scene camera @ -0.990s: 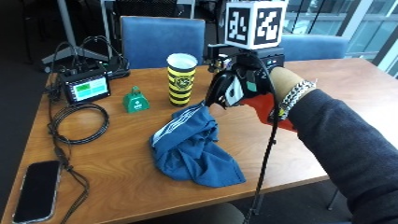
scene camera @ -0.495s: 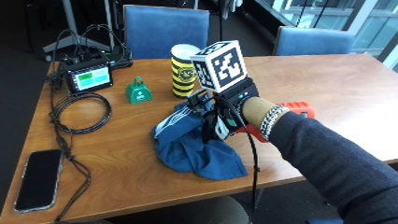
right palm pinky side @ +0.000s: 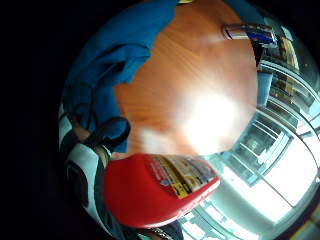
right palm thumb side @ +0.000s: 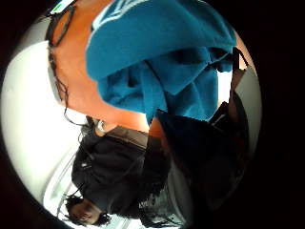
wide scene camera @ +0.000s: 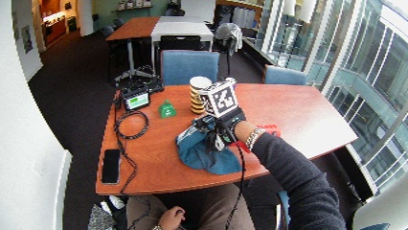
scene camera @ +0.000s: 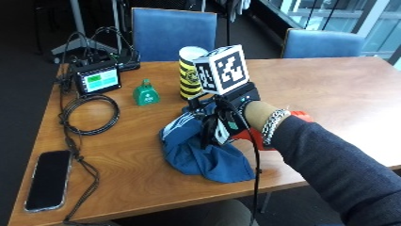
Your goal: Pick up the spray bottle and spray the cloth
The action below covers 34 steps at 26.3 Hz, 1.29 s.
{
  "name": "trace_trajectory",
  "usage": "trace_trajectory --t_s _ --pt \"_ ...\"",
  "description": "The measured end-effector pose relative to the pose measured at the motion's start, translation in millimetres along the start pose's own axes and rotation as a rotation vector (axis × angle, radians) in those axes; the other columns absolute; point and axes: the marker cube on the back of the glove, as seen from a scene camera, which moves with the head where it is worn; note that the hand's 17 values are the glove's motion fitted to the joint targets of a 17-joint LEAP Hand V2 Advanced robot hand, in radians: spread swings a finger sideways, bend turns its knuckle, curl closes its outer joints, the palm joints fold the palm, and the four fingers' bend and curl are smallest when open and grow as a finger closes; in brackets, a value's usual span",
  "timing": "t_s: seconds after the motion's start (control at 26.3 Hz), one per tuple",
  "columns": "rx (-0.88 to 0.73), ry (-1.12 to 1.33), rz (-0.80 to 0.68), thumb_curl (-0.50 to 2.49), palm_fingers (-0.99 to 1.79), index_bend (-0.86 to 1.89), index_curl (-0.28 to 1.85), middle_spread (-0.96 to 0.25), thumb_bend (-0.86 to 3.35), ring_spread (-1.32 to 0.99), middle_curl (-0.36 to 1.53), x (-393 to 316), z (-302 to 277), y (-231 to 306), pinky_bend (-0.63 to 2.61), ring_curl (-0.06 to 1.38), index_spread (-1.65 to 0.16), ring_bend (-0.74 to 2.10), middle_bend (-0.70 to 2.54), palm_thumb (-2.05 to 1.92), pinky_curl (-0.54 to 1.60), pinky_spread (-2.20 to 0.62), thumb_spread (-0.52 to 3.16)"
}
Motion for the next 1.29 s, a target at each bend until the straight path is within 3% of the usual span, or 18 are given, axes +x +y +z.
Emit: trace_trajectory --t_s 0.34,0.76,0.95,1.29 --pt "0.136 -0.346 -0.208 0.76 1.36 0.25 0.58 -0.23 -0.04 -0.23 0.51 -18.8 -59.7 23.8 0.42 0.47 -0.31 0.59 0.55 1.0 0.39 -0.32 0.22" --pt "0.518 -0.784 -0.434 0.76 1.36 0.23 0.58 -0.21 -0.03 -0.23 0.51 -48.7 -122.6 27.6 0.41 0.47 -0.31 0.6 0.57 1.0 0.39 -0.32 0.23" --pt "0.633 -0.992 -0.482 0.77 1.36 0.23 0.59 -0.2 -0.03 -0.23 0.51 -72.4 -121.4 8.1 0.41 0.47 -0.31 0.59 0.58 1.01 0.39 -0.32 0.23" --pt "0.687 -1.211 -0.486 0.77 1.35 0.23 0.6 -0.19 -0.03 -0.22 0.51 -119.6 -80.8 -32.1 0.41 0.47 -0.3 0.59 0.58 1.02 0.4 -0.31 0.22"
